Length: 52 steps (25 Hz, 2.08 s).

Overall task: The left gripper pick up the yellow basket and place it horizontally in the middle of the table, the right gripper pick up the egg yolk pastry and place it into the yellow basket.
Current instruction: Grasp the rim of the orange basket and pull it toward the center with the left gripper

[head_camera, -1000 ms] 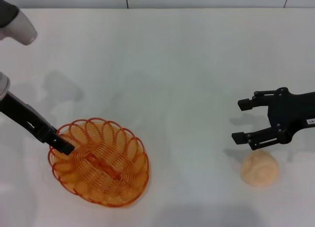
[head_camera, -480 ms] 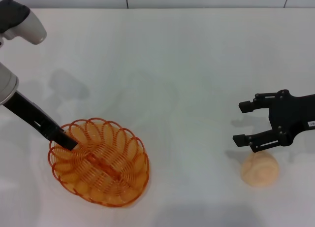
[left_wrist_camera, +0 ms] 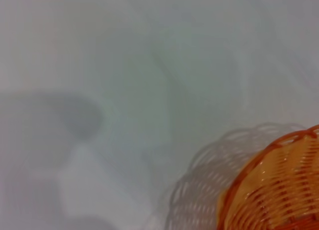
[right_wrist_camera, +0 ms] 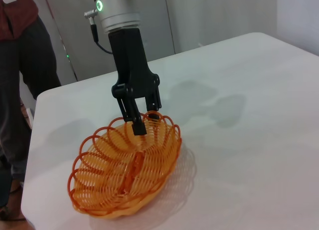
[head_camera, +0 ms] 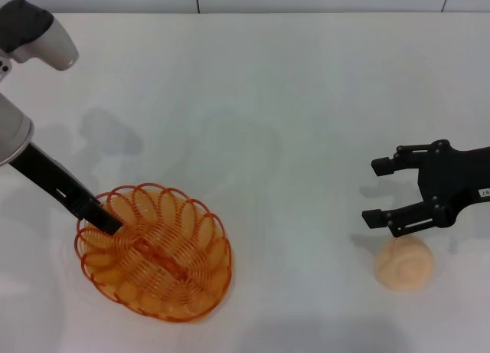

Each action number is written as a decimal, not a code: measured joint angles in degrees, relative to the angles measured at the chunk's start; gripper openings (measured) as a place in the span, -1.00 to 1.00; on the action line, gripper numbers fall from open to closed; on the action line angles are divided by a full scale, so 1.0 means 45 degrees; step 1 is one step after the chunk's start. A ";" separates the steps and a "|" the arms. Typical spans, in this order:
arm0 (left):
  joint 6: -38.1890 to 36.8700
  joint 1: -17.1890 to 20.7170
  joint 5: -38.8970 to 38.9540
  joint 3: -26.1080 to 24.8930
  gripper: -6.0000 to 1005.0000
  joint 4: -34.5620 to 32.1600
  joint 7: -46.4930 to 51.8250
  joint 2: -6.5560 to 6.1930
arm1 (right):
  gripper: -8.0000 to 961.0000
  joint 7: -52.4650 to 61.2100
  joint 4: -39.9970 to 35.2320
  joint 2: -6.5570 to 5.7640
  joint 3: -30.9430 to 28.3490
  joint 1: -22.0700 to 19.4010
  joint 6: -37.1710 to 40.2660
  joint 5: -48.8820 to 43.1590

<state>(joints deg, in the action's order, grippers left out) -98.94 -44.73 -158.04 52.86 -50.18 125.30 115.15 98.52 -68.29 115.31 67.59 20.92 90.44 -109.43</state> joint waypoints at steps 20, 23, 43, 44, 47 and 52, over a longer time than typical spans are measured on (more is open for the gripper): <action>0.0615 -0.0058 -0.0156 0.0366 -0.33 0.0305 0.0281 0.0110 | 0.82 0.0000 0.0002 -0.0001 -0.0020 0.0000 -0.0001 -0.0097; 0.0614 -0.0059 -0.0148 0.0422 -0.33 0.0310 0.0260 0.0148 | 0.82 0.0000 0.0002 -0.0012 -0.0036 -0.0007 0.0000 -0.0097; 0.0405 -0.0060 0.0036 0.0919 -0.72 0.0289 -0.0134 0.0170 | 0.82 0.0000 0.0001 -0.0020 -0.0077 -0.0038 0.0000 -0.0095; 0.0378 -0.0062 0.0066 0.0915 -0.72 0.0278 -0.0155 0.0158 | 0.82 0.0000 0.0001 -0.0021 -0.0078 -0.0039 0.0000 -0.0095; 0.0293 -0.0070 0.0144 0.0894 -0.73 0.0231 -0.0225 0.0119 | 0.82 0.0000 0.0001 -0.0021 -0.0079 -0.0040 0.0000 -0.0088; 0.0238 -0.0106 0.0435 0.0845 -0.75 0.0214 -0.0356 0.0039 | 0.82 0.0000 0.0000 -0.0020 -0.0079 -0.0040 0.0000 -0.0060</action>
<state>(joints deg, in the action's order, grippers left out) -97.88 -45.21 -156.08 56.66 -49.22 123.69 115.33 98.52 -68.29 115.22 67.23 20.74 90.44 -109.70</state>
